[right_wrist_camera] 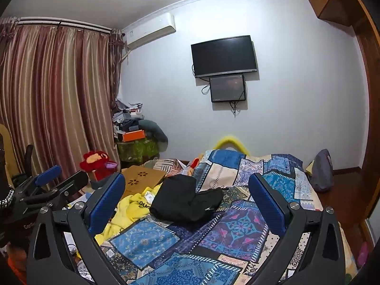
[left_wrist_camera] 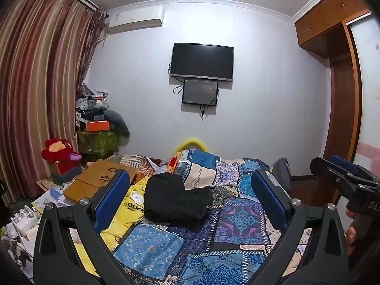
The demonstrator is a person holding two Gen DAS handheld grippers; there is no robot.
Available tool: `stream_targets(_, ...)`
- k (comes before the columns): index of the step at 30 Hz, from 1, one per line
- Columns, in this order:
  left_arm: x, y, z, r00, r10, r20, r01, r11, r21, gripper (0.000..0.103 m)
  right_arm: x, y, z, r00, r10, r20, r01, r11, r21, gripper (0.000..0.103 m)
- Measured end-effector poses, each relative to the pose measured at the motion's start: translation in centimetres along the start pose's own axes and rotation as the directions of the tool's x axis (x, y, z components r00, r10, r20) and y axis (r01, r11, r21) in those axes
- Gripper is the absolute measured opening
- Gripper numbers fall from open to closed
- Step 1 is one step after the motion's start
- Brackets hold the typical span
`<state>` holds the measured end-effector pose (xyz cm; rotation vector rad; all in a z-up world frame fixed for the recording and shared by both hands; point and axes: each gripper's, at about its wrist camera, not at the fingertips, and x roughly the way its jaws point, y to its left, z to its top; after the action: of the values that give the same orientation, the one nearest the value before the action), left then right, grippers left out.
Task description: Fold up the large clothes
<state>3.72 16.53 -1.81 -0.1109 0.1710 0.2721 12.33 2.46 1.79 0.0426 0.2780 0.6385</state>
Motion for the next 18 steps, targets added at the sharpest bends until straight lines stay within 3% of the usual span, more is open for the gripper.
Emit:
stream_targets(13,-0.08,-0.19,0.08,1.000,-0.014,0.005,0.014,1.000,0.015,0.103,-0.20,-0.48,0.17,1.000,0.000,-0.007,0.000,1.000,0.018,0.103)
stream_targets(18,-0.24,-0.29,0.14,0.999,-0.050,0.006,0.050,0.998,0.023,0.103,-0.37,-0.70,0.09,1.000,-0.007,0.002,0.007,1.000,0.022,0.103)
